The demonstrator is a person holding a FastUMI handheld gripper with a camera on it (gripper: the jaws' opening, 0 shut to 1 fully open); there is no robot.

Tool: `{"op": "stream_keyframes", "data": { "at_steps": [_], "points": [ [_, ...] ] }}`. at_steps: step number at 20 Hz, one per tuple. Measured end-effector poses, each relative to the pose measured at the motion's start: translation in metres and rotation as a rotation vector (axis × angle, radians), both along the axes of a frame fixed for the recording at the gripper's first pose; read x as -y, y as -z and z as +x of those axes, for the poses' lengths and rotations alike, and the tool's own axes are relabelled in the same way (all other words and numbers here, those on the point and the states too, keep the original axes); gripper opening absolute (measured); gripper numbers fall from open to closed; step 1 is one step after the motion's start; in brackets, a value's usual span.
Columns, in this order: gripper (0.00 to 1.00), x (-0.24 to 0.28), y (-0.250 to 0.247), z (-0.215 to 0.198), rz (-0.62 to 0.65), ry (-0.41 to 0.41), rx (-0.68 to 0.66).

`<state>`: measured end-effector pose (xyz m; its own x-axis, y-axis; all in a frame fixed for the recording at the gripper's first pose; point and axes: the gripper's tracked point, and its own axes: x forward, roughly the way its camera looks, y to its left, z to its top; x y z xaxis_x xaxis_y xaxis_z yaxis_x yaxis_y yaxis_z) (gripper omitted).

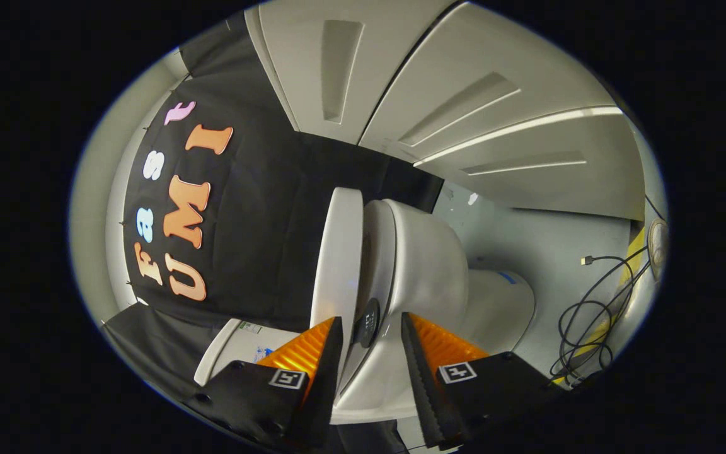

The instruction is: Open the toilet lid.

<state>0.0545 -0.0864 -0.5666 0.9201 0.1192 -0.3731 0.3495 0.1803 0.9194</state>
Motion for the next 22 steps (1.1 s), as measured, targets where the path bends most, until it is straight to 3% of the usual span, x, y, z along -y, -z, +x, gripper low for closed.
{"op": "stream_keyframes", "data": {
  "at_steps": [7,8,12,22],
  "points": [
    [0.31,0.002,0.003,0.018,0.048,0.01,0.029],
    [0.19,0.002,0.003,0.02,0.041,0.009,0.028],
    [0.08,0.003,0.001,0.014,0.109,0.024,0.042],
    [0.08,-0.005,-0.012,0.019,0.116,0.108,-0.024]
  ]
}}
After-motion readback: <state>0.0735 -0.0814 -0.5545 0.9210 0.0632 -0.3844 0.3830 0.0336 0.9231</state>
